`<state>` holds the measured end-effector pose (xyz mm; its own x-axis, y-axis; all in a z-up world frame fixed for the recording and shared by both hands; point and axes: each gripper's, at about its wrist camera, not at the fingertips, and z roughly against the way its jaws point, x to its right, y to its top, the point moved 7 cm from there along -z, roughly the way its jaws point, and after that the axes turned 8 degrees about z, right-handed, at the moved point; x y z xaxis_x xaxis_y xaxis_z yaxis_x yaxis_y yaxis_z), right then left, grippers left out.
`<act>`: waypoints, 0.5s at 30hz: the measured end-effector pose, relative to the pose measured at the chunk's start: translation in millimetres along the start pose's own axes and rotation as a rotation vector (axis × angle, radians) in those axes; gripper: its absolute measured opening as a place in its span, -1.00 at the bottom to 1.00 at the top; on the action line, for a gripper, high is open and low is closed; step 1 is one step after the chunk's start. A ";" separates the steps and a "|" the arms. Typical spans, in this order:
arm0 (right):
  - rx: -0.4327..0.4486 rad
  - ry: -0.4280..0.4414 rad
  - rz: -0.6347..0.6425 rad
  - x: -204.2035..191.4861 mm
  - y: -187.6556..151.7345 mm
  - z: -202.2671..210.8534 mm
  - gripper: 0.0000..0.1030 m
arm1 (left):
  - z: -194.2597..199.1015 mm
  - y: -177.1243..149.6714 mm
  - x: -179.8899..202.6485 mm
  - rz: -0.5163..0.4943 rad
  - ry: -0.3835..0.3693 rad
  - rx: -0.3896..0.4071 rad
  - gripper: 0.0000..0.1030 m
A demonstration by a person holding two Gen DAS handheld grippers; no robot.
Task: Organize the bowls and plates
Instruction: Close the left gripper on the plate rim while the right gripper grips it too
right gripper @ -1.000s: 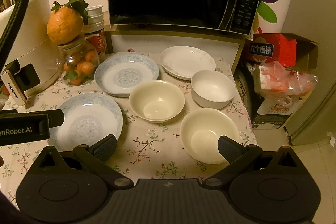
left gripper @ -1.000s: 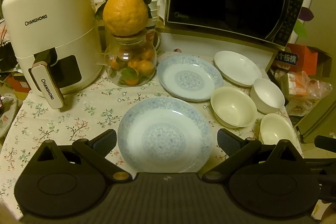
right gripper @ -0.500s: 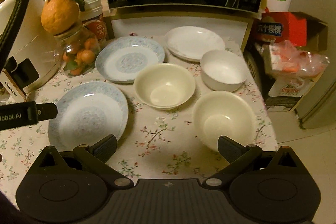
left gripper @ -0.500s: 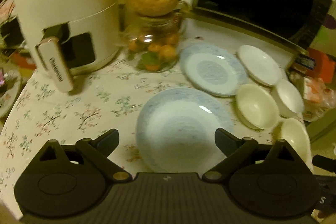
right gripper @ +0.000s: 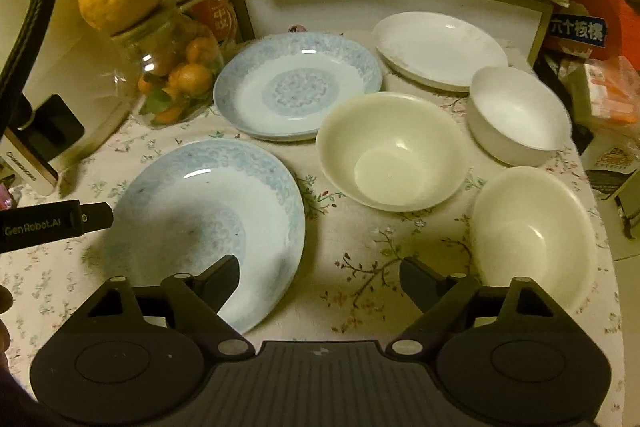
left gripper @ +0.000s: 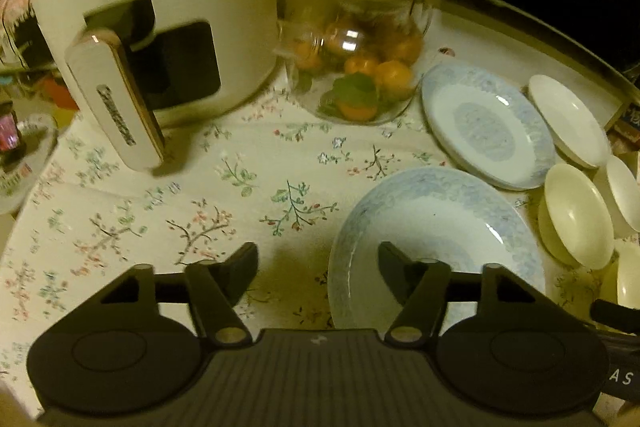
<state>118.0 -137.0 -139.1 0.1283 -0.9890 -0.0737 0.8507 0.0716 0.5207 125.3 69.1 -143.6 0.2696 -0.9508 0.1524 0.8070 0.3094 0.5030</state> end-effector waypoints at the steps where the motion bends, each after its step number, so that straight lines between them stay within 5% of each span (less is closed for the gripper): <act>1: -0.005 0.005 -0.002 0.5 0.2 -2.7 0.60 | -4.0 -1.8 -0.1 -0.003 0.003 -0.008 0.04; 7: -0.050 0.024 -0.013 -3.7 2.8 -25.7 0.40 | -22.2 -7.2 -0.1 -0.003 -0.001 -0.053 -0.26; 15: -0.073 0.031 -0.035 -5.9 7.2 -46.7 0.02 | -29.8 -9.1 6.4 0.022 -0.074 -0.081 -0.32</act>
<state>147.1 -124.5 -174.7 0.1125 -0.9867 -0.1175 0.8898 0.0474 0.4538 135.4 60.6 -172.6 0.2509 -0.9412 0.2263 0.8420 0.3275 0.4286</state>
